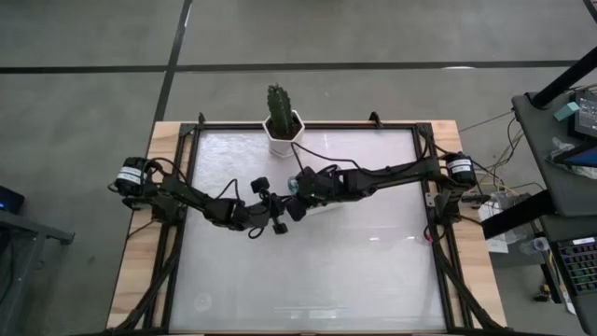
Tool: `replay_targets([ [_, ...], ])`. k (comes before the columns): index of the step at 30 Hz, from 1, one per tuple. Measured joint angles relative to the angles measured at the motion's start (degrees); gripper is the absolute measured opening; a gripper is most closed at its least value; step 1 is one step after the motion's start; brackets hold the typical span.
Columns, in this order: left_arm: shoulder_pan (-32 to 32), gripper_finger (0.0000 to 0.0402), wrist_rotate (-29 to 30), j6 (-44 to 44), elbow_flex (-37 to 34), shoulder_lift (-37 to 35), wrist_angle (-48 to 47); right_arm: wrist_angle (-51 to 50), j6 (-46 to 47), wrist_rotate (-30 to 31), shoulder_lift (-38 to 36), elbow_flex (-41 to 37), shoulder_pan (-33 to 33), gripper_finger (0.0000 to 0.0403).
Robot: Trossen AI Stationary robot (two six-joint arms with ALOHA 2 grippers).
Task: Fold microfiber towels
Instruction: Adjust the white tag
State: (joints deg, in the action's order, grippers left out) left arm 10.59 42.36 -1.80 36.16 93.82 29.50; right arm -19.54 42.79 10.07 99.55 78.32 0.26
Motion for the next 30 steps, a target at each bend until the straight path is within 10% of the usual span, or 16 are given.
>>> replay_targets([
  [30, 0.0, 0.0002, 0.2, 0.0, 0.0, 0.0, 0.0, 1.0, 0.0, 1.1, 0.0, -2.0, 1.0, 0.0015],
])
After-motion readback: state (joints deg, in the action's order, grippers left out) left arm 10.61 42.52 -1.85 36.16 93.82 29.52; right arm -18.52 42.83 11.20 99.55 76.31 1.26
